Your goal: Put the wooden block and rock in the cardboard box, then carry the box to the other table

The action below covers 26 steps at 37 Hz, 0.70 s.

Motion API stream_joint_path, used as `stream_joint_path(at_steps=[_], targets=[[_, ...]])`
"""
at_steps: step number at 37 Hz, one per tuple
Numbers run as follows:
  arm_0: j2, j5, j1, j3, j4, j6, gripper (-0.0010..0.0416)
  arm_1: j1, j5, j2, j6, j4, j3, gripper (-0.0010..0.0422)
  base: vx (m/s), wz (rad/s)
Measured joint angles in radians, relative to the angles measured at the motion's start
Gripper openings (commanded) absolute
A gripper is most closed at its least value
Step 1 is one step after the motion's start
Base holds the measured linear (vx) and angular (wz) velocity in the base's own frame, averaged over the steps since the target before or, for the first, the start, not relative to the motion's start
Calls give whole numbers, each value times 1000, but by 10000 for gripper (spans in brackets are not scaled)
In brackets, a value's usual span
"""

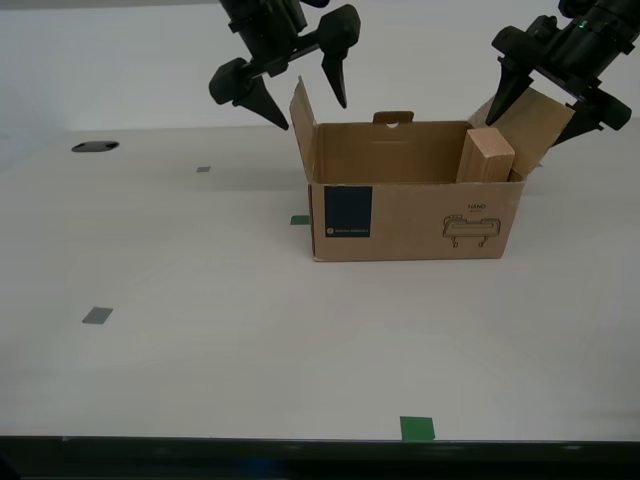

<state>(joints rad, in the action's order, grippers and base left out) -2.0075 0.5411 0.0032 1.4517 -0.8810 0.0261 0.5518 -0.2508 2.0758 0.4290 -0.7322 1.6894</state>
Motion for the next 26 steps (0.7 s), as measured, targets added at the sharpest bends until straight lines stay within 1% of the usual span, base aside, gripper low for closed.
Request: stream_joint_path(at_steps=[13, 22, 26], targets=[[0, 0, 6, 3, 3, 0, 387, 0, 12, 34, 7, 51, -9, 393, 0, 0], [0, 0, 8, 3, 7, 0, 387, -1, 29, 47, 14, 56, -11, 394, 0, 0], [0, 1, 9, 3, 8, 0, 387, -1, 29, 47, 14, 63, -10, 394, 0, 0]])
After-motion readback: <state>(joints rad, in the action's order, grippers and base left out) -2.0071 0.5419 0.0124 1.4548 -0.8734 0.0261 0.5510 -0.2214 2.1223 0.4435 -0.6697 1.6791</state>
